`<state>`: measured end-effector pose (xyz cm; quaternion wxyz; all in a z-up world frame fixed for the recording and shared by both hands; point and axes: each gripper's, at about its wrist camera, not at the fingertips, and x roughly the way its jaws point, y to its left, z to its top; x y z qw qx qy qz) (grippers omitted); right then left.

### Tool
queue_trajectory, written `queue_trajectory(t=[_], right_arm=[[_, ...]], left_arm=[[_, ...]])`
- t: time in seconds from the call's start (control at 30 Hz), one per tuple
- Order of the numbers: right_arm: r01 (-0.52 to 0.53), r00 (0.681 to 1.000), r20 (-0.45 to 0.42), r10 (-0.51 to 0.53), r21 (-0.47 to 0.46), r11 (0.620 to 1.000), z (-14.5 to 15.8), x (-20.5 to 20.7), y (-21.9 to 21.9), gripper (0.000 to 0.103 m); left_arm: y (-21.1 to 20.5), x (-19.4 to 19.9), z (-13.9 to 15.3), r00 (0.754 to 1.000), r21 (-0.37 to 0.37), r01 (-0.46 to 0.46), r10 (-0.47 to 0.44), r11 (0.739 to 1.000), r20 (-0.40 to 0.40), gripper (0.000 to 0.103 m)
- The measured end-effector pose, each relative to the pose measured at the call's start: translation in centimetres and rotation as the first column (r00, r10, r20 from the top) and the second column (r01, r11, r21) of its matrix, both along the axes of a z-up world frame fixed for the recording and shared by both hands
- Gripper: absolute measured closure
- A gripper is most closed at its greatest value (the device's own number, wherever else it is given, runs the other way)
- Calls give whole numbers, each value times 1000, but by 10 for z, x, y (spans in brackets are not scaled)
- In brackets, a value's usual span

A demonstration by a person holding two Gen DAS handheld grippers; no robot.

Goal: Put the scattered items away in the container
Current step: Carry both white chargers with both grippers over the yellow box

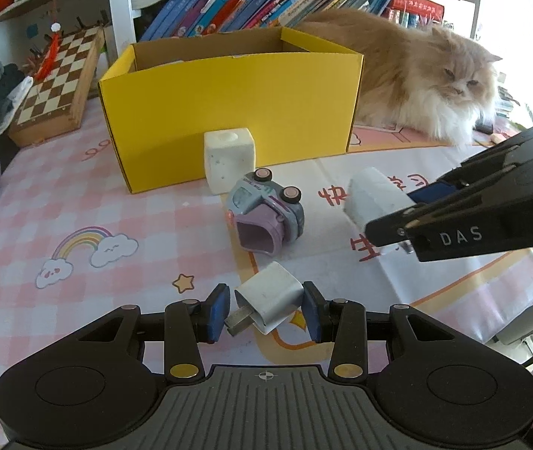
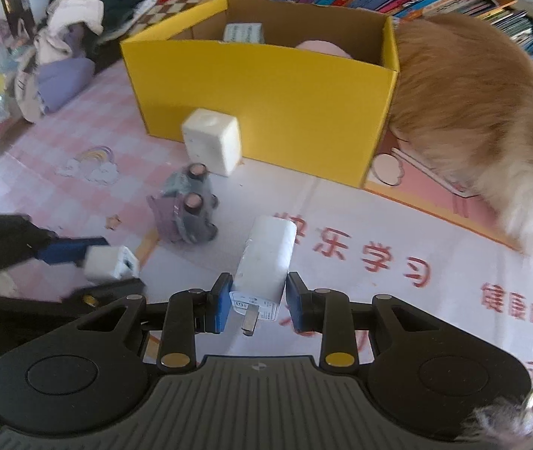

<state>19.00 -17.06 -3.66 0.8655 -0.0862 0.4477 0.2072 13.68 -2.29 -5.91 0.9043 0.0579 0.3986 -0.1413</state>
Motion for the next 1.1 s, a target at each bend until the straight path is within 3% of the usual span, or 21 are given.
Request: queue_trajectory(t=[0.9,1.1], right_arm=[[22,999,-29,-22,0,1000,-1,-30,-1,74],[26,1000,0,-26,28,999,9,-36,-2,74]], left_arm=[[7,-21,15,999,0,25,-25,1000,48,63],[15,-23,26,997,-26,3,-1,1000,74,63]])
